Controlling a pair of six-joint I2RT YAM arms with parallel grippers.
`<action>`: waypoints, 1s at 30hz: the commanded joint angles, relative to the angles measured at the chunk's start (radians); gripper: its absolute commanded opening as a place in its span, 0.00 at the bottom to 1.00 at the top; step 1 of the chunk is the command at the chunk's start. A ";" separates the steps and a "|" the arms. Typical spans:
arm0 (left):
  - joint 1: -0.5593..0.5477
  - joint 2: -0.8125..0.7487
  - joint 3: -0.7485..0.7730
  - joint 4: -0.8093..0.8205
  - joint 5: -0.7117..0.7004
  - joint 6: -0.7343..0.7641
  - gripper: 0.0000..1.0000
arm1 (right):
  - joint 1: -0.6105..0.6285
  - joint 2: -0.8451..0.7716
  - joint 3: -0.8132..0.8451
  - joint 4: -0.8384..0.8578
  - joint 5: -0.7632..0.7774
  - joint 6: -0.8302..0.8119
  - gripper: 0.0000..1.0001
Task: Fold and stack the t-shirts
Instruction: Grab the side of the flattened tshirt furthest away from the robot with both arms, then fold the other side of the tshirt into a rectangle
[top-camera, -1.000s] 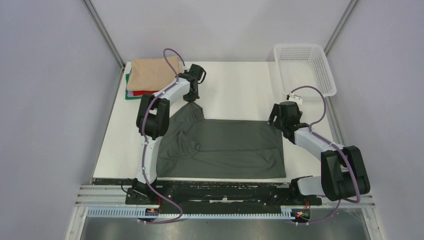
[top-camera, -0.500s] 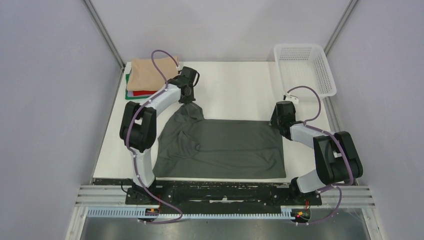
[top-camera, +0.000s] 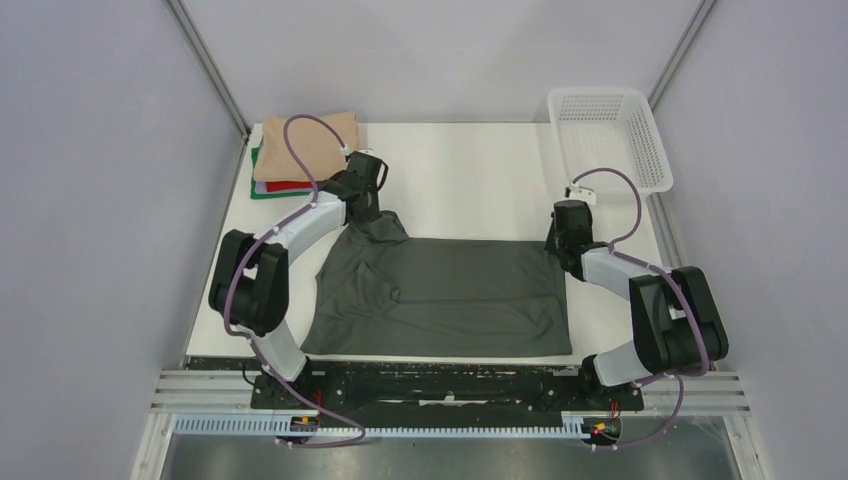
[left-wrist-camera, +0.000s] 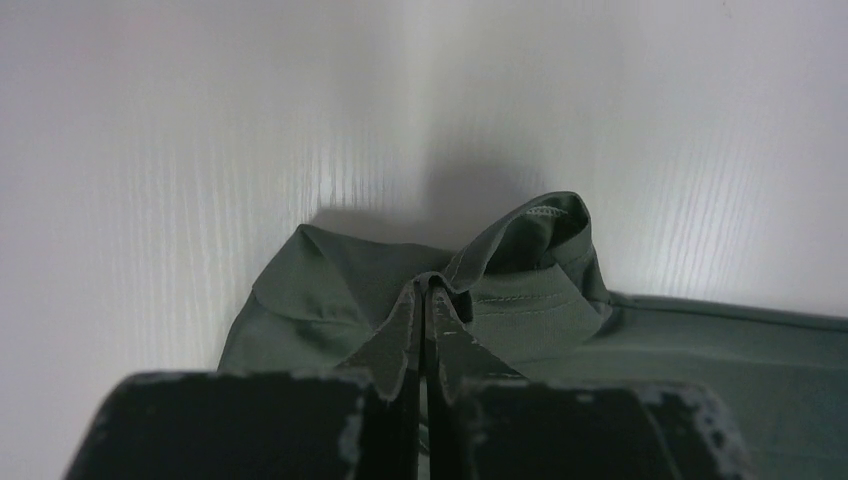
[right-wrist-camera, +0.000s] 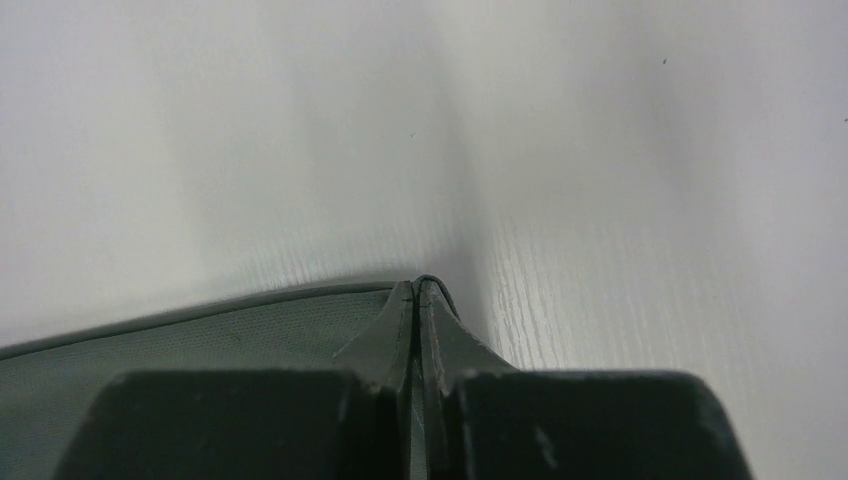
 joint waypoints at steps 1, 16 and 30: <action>-0.021 -0.148 -0.074 0.056 -0.016 -0.024 0.02 | -0.003 -0.080 -0.011 0.039 -0.009 -0.046 0.00; -0.203 -0.628 -0.419 -0.021 -0.171 -0.189 0.02 | 0.003 -0.283 -0.114 -0.009 -0.060 -0.072 0.00; -0.331 -0.945 -0.632 -0.264 -0.173 -0.492 0.02 | 0.004 -0.437 -0.162 -0.140 -0.061 -0.077 0.00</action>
